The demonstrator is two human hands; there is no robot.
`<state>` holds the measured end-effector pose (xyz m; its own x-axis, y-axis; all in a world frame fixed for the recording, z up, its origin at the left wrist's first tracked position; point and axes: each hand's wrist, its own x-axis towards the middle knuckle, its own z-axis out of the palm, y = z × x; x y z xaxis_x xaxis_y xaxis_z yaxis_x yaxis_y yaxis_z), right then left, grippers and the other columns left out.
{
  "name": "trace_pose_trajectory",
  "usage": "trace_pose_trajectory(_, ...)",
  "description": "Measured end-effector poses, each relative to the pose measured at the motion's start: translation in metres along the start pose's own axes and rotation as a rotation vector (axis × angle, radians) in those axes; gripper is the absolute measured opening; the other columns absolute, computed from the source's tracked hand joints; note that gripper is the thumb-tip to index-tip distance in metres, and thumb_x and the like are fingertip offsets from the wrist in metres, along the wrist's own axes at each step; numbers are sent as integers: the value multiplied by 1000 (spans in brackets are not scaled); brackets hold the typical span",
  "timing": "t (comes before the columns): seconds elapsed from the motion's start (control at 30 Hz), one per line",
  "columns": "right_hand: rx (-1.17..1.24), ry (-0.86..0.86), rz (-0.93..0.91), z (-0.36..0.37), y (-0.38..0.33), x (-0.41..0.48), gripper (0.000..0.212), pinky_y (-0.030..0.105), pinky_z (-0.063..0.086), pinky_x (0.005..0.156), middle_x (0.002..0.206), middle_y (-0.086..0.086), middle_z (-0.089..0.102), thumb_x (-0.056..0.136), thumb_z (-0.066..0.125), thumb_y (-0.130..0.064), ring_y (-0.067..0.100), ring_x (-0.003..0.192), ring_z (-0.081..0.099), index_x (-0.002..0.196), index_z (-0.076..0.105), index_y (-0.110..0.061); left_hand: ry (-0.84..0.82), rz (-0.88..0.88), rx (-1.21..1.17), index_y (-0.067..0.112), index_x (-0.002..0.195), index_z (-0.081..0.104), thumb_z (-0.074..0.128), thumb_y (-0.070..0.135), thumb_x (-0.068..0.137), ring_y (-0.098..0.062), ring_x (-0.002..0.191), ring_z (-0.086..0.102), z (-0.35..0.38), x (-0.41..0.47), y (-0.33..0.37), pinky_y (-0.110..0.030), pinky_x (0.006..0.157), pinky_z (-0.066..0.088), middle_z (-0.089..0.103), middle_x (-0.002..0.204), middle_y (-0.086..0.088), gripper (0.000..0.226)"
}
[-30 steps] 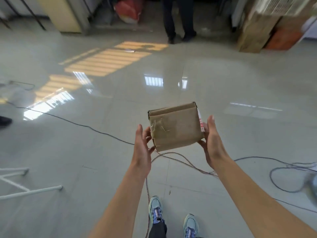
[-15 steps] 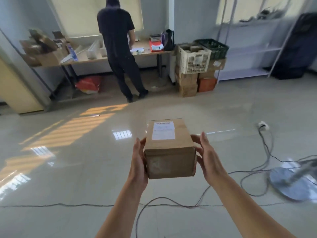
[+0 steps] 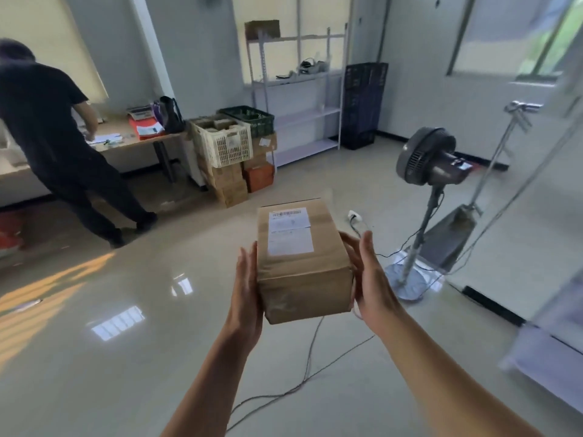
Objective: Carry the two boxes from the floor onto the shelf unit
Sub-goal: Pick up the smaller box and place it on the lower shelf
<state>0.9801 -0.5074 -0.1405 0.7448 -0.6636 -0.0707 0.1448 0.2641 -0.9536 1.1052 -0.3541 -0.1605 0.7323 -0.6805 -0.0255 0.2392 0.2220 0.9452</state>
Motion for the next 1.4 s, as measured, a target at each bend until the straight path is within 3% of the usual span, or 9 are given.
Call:
trace_pose_trajectory(0.13, 17, 104, -34, -41, -12, -19, 57, 36, 52, 103, 128, -11, 73, 103, 22, -62, 9, 122, 66, 130, 64, -34, -119, -42, -17, 29, 151, 58, 16, 63, 109, -26, 145, 58, 43, 5, -7, -57, 124, 37, 64, 154, -4, 68)
trace_pose_trajectory(0.2, 22, 154, -42, -65, -19, -29, 56, 31, 54, 98, 128, -13, 73, 103, 22, -62, 7, 123, 65, 131, 63, -35, -198, -58, -9, 31, 146, 61, 13, 61, 110, -26, 141, 61, 68, 6, -10, -55, 121, 41, 67, 150, -3, 67)
trace_pose_trajectory(0.33, 50, 266, -65, -113, -32, -52, 70, 45, 42, 116, 143, -5, 64, 97, 31, -72, 15, 134, 58, 147, 55, -30, -322, -75, 25, 26, 158, 50, 16, 64, 108, -27, 145, 57, 117, 3, -19, -59, 124, 36, 62, 156, -5, 72)
trace_pose_trajectory(0.53, 74, 381, -142, -185, -59, -96, 73, 36, 50, 102, 135, -8, 70, 86, 34, -74, 11, 125, 65, 140, 60, -33, -471, -103, 37, 25, 161, 46, 13, 60, 110, -29, 146, 56, 203, -10, -40, -60, 124, 36, 61, 157, -5, 70)
trace_pose_trajectory(0.63, 78, 438, -168, -229, -70, -122, 68, 37, 49, 105, 135, -9, 69, 93, 29, -71, 11, 127, 64, 141, 58, -32, -540, -128, 18, 25, 156, 52, 8, 57, 112, -28, 143, 59, 253, -25, -54, -52, 118, 46, 65, 153, -6, 69)
trace_pose_trajectory(0.87, 122, 584, -192, -338, -94, -196, 64, 36, 47, 107, 142, -9, 65, 100, 28, -66, 13, 131, 61, 147, 55, -30, -664, -132, 87, 23, 164, 42, 17, 70, 106, -33, 149, 52, 366, -73, -94, -63, 123, 35, 57, 160, -11, 78)
trace_pose_trajectory(1.1, 97, 760, -221, -425, -114, -275, 62, 38, 53, 102, 134, -9, 70, 101, 25, -65, 14, 124, 66, 144, 57, -33, -817, -198, 80, 25, 163, 43, 13, 64, 110, -33, 148, 53, 468, -119, -142, -64, 124, 34, 59, 158, -11, 72)
trace_pose_trajectory(1.2, 108, 829, -243, -451, -117, -302, 64, 43, 49, 108, 133, -9, 71, 98, 28, -67, 15, 124, 66, 144, 57, -33, -896, -223, 86, 23, 164, 40, 14, 65, 109, -33, 147, 54, 502, -134, -155, -63, 124, 36, 58, 159, -12, 75)
trace_pose_trajectory(1.4, 94, 950, -287, -496, -121, -344, 64, 38, 47, 110, 133, -9, 71, 101, 25, -62, 12, 125, 65, 146, 56, -27, -1018, -327, 37, 27, 158, 50, 10, 64, 109, -32, 139, 62, 564, -154, -183, -59, 116, 45, 66, 151, -9, 73)
